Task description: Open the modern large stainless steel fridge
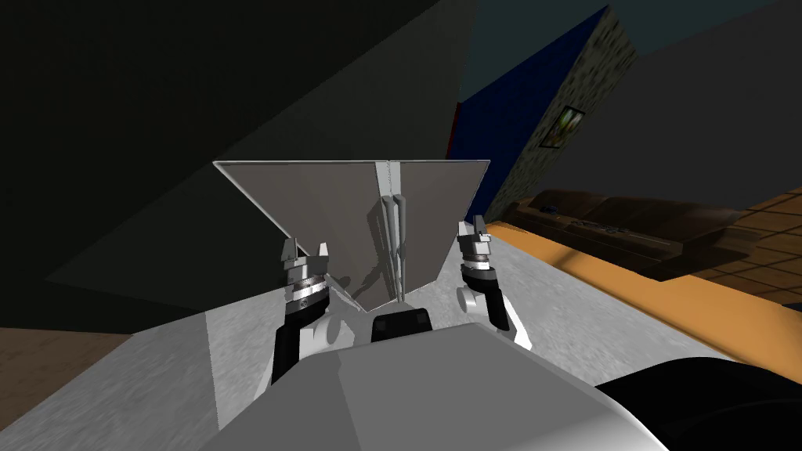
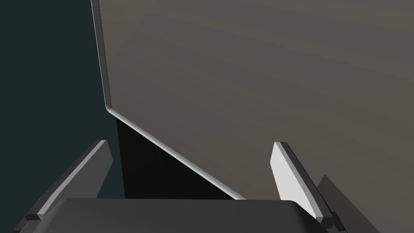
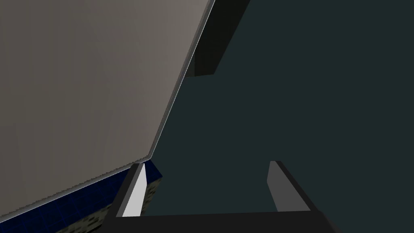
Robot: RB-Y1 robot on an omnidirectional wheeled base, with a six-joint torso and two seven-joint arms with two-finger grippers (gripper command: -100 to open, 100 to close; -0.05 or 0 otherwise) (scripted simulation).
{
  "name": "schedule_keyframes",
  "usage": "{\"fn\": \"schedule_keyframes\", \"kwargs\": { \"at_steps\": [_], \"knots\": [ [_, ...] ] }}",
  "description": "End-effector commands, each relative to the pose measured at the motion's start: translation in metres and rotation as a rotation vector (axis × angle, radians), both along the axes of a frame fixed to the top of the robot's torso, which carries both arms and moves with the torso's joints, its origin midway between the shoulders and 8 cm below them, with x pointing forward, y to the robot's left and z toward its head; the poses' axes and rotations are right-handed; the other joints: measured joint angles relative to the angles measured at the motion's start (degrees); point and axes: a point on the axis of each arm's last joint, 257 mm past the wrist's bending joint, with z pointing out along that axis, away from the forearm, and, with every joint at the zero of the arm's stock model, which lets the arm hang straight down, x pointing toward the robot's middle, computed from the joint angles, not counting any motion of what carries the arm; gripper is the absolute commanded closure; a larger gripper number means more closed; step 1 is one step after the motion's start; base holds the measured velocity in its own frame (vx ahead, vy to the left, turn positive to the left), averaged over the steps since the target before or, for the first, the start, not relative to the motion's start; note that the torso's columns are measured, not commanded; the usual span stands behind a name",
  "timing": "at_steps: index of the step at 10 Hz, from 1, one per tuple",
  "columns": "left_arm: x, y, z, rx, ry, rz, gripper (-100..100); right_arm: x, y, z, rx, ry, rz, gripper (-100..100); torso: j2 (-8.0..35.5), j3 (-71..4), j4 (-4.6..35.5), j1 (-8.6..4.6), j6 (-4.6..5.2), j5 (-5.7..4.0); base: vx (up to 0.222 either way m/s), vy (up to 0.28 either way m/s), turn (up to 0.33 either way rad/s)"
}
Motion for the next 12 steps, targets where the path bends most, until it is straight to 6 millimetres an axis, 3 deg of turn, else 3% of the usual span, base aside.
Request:
{"fn": "schedule_keyframes", "kwargs": {
  "at_steps": [1,9,10,12],
  "knots": [
    [0.000,0.000,0.000,0.000,0.000,0.000,0,0.000,0.000,0.000,0.000,0.000,0.000,0,2.3,-4.7,2.3,0.00,0.00,0.00,0.000,0.000,0.000],
    [0.000,0.000,0.000,0.000,0.000,0.000,0,0.000,0.000,0.000,0.000,0.000,0.000,0,35.4,-70.7,35.4,0.00,0.00,0.00,0.000,0.000,0.000],
    [0.005,-0.005,-0.002,0.038,0.018,-0.027,-100,0.000,0.000,0.000,0.000,0.000,0.000,0,39.6,-79.2,39.6,0.00,0.00,0.00,-0.001,-0.017,-0.012],
    [0.010,-0.009,-0.005,0.070,0.034,-0.050,-100,0.000,0.000,0.000,0.000,0.000,0.000,0,42.1,-84.2,42.1,-0.08,0.00,-0.02,-0.015,-0.035,-0.010]
  ]
}}
